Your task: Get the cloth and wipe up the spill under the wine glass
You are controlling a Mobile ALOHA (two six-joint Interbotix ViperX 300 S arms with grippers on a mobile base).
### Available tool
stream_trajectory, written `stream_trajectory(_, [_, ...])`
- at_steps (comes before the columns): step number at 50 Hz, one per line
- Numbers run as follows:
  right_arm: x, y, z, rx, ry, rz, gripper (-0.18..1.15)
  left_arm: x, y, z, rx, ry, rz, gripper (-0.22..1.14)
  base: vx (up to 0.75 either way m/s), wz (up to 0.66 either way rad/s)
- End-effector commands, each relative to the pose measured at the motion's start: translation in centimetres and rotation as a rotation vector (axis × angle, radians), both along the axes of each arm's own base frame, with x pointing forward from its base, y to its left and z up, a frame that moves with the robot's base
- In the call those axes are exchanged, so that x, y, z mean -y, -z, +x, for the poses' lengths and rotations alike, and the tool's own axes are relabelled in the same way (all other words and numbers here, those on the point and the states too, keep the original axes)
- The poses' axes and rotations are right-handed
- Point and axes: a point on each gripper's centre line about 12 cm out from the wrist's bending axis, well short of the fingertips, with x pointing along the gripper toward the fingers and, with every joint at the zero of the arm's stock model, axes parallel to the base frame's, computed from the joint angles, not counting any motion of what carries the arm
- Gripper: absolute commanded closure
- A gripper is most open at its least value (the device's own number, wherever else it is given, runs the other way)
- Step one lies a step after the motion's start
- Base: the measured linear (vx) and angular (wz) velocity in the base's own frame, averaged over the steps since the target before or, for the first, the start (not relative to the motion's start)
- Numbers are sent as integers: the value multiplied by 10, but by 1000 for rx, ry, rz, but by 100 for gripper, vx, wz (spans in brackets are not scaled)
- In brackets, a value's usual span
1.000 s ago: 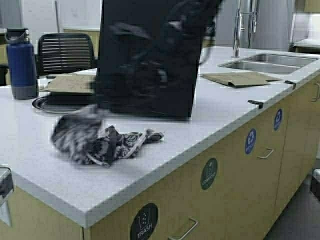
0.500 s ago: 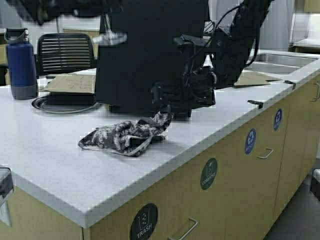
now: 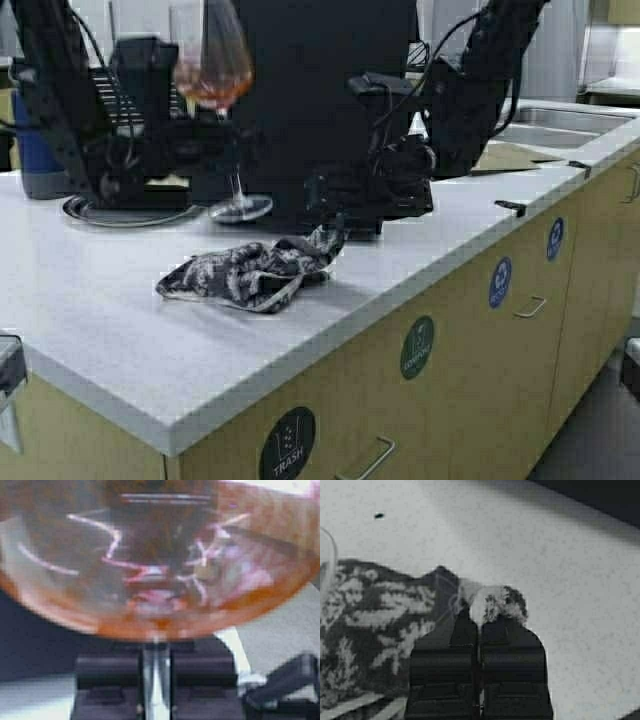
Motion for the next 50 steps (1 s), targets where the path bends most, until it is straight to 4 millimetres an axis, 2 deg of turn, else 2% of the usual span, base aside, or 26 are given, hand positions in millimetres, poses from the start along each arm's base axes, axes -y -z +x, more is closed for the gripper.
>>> stream_trajectory(1, [-4,-20,4,49,-5,28,91,6,8,8,46,19,-3,67,0,0])
stream_trajectory(20, [-4,-22,5,51,-3,31,91,11,73,12,-11,55,82,67,0,0])
stream_trajectory(28, [-4,-25,5,55,-3,36,91,11,89,10,-26,55,104,67,0,0])
stream_trajectory(33, [-5,-30,5,66,0,45,91,11,77,10,-3,56,94,67,0,0])
stream_trajectory(40, [6,-46,7,111,32,86,91,12,43,12,60,52,74,67,0,0])
stream_trajectory(45, [30,-63,9,152,112,129,91,13,26,16,101,48,64,67,0,0])
stream_trajectory(50, [63,-88,9,214,212,177,91,13,21,22,123,30,66,67,0,0])
